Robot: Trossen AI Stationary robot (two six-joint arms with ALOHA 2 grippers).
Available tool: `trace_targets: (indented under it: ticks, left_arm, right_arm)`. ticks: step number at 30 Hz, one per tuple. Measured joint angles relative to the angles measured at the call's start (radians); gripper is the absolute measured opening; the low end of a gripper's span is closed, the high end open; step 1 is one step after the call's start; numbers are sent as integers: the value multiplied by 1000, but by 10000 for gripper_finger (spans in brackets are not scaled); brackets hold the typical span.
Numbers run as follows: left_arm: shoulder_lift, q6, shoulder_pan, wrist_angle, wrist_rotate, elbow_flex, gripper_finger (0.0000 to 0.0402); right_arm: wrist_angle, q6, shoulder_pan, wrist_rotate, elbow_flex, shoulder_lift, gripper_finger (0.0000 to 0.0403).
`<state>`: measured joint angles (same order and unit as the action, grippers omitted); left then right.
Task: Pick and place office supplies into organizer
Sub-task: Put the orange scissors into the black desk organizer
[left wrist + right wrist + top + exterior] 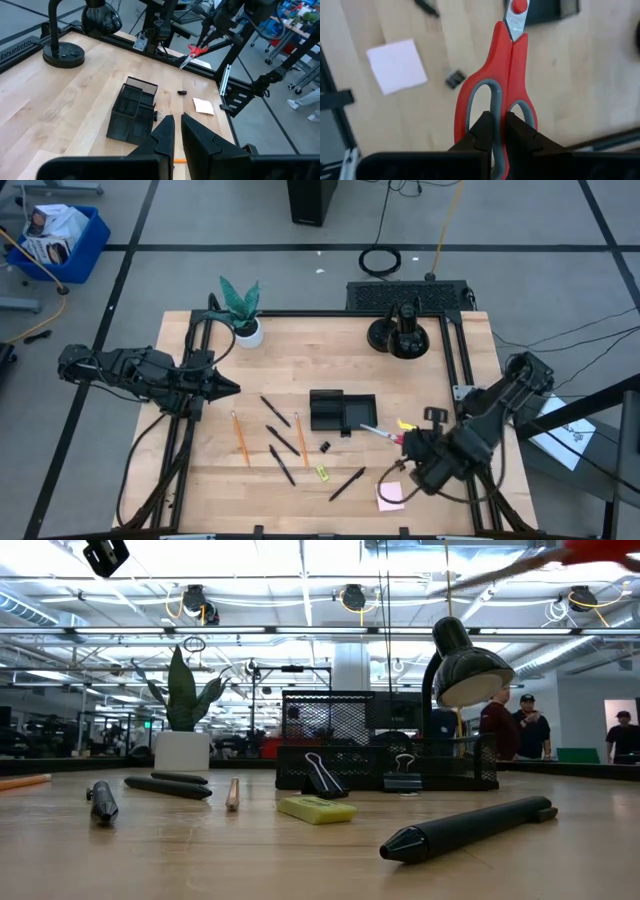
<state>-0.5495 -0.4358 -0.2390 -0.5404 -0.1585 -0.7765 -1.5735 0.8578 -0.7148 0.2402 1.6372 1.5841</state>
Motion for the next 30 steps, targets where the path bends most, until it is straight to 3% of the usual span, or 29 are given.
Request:
trace_targets:
  ticks: [10,17,22,30]
  left_arm:
    - [0,-12,0,4,1,0,37]
    - [-23,-22,0,63,42,0,37]
    - [-101,-19,-17,148,111,0,37]
    - [-260,69,-75,353,139,0,37]
  right_arm:
    - [3,-247,163,64,132,89,20]
    - [4,-355,185,256,180,100,19]
    - [32,-408,185,316,193,100,19]
    - [83,-516,201,404,193,99,19]
